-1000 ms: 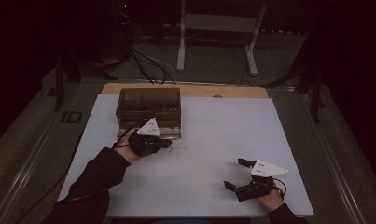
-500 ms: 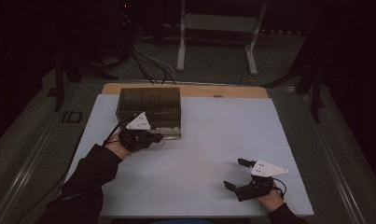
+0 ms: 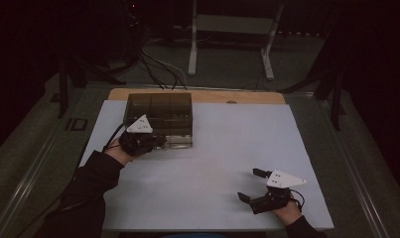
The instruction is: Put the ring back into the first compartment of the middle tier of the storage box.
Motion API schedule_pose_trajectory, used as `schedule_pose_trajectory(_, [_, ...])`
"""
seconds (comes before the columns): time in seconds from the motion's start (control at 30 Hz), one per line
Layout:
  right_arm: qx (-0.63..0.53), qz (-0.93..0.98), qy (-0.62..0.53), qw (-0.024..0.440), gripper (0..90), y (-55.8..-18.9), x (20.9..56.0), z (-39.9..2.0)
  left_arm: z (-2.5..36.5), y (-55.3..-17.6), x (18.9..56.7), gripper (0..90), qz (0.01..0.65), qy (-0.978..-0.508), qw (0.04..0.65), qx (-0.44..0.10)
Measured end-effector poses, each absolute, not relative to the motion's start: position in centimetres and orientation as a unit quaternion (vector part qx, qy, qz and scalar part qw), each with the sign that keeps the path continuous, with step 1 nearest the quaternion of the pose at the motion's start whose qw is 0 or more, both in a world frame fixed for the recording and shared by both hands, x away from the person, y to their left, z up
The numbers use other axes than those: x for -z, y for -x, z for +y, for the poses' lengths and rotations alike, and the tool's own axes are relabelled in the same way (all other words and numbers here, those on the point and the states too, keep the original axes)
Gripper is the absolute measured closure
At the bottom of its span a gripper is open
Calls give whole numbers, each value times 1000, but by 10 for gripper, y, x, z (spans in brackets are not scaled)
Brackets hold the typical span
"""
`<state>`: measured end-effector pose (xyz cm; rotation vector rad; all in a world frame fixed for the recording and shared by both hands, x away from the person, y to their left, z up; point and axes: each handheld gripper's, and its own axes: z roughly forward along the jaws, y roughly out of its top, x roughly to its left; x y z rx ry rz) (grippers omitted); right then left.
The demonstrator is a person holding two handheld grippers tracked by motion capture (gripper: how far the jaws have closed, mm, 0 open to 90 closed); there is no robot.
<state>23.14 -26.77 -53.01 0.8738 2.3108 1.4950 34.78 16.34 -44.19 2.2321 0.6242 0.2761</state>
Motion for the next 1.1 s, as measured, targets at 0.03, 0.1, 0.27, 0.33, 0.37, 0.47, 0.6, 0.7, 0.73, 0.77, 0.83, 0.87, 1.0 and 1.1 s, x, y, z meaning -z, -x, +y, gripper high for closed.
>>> schedule_pose_trajectory(0.03, [-514,794,-300,127,0,-231,530,-268,165,-349,442,900,249,-878,393,-111])
schedule_pose_trajectory(0.1, [-514,794,-300,126,0,-232,530,-268,168,-350,441,900,253,-877,392,-112])
schedule_pose_trajectory(0.27, [-513,795,-299,126,0,-232,530,-267,176,-354,439,900,265,-872,393,-121])
schedule_pose_trajectory(0.33, [-512,795,-299,126,0,-232,530,-267,180,-355,438,900,271,-870,393,-124])
schedule_pose_trajectory(0.37, [-513,795,-299,126,0,-232,530,-267,182,-356,438,900,273,-869,392,-127])
schedule_pose_trajectory(0.47, [-512,795,-299,125,0,-232,531,-267,189,-358,436,900,283,-866,392,-131])
schedule_pose_trajectory(0.6, [-512,796,-299,124,0,-232,531,-267,197,-365,437,900,295,-863,387,-135])
schedule_pose_trajectory(0.7, [-511,796,-299,125,0,-231,531,-267,202,-369,437,900,305,-859,387,-138])
schedule_pose_trajectory(0.73, [-511,796,-299,126,0,-231,531,-267,203,-370,437,900,307,-858,387,-140])
schedule_pose_trajectory(0.77, [-511,796,-299,125,0,-231,531,-267,204,-371,438,900,310,-857,386,-142])
schedule_pose_trajectory(0.83, [-511,796,-299,125,0,-231,531,-267,207,-372,439,900,316,-856,384,-143])
schedule_pose_trajectory(0.87, [-511,796,-299,125,0,-232,531,-267,209,-373,439,900,319,-854,384,-144])
schedule_pose_trajectory(1.0, [-511,796,-299,124,0,-232,531,-267,216,-377,442,900,333,-850,382,-144])
schedule_pose_trajectory(1.1, [-511,796,-299,124,0,-232,531,-267,221,-378,446,900,344,-846,380,-144])
